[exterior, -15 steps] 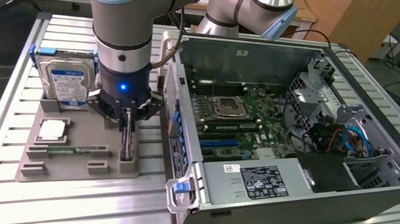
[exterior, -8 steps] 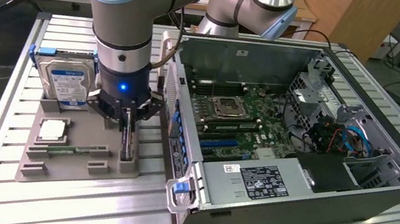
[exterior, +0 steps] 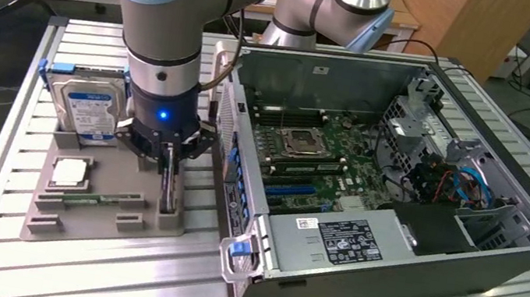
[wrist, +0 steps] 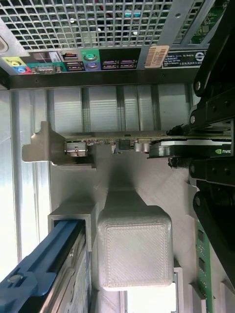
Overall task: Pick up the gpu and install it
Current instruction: 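Pick up the gpu and move the gpu toward the slot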
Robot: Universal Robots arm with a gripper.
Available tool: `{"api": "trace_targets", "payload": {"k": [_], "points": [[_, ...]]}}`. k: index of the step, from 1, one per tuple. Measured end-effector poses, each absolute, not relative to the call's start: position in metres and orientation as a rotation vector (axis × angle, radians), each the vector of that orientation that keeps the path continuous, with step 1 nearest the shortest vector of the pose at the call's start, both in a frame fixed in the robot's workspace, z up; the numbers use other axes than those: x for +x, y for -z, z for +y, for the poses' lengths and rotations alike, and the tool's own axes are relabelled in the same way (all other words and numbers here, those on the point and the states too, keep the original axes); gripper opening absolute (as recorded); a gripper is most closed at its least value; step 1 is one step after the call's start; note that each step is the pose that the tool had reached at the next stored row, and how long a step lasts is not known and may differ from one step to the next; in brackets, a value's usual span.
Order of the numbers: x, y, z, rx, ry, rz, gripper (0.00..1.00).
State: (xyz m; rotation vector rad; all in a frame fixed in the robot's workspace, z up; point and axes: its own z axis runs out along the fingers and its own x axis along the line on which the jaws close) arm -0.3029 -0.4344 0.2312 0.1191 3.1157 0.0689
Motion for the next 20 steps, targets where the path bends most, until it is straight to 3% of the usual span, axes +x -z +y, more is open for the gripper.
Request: {"api": "trace_targets", "payload": {"k": [20], "points": [[-0.303,-0.255,-0.434,0.096,-0.069,3.117,0.27]]}}
